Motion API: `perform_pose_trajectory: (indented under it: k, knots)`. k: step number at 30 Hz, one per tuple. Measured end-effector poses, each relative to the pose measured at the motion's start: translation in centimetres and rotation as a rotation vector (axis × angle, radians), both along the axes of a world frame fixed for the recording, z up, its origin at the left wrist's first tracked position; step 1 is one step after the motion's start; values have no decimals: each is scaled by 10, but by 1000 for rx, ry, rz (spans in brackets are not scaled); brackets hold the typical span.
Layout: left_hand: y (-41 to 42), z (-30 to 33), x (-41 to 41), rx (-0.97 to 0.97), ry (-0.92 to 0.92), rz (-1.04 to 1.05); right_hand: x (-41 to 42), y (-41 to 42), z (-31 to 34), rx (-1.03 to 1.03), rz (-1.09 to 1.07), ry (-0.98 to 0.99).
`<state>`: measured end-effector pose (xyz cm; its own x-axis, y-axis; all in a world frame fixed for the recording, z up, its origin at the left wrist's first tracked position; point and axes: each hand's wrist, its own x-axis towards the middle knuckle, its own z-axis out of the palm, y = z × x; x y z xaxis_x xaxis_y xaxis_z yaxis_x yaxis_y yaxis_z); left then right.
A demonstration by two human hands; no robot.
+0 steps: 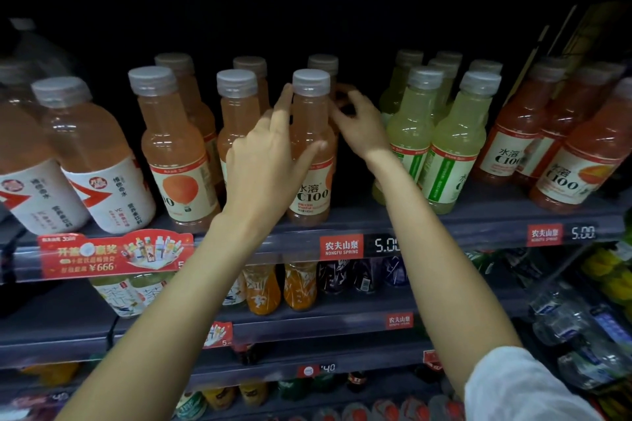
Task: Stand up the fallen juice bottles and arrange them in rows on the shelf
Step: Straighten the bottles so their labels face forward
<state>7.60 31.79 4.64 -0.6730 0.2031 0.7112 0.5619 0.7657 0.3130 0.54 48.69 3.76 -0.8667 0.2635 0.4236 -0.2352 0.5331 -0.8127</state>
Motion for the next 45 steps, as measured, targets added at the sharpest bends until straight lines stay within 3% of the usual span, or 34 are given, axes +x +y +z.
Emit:
perform_pose_trajectory:
  k: [5, 9, 19, 27, 31, 35, 40, 43, 45]
  knots:
    - [1, -4, -3, -2, -1, -31, 9, -1, 3, -266, 194, -104]
    - [2, -3, -4, 11, 10, -40, 12, 0, 9, -250, 260, -146]
    - [1, -6, -7, 55, -13, -115, 12, -8, 9, -223, 235, -85]
    - [2, -7, -1, 50, -29, -133, 26, -13, 14, -285, 188, -151]
    - [-2, -15, 5, 69, -48, -160, 42, -15, 5, -316, 106, -59]
    - [-9, -12, 18, 192, 46, -213, 78, -18, -2, -120, -136, 179]
    - [3, -13, 34, 324, 220, -619, 140, -2, -12, 427, -510, 337]
    - [28, -20, 37, 349, 104, -717, 167, 19, -17, 516, -589, 327]
    - [51, -22, 35, 376, -142, -709, 179, 37, -19, 508, -623, 289]
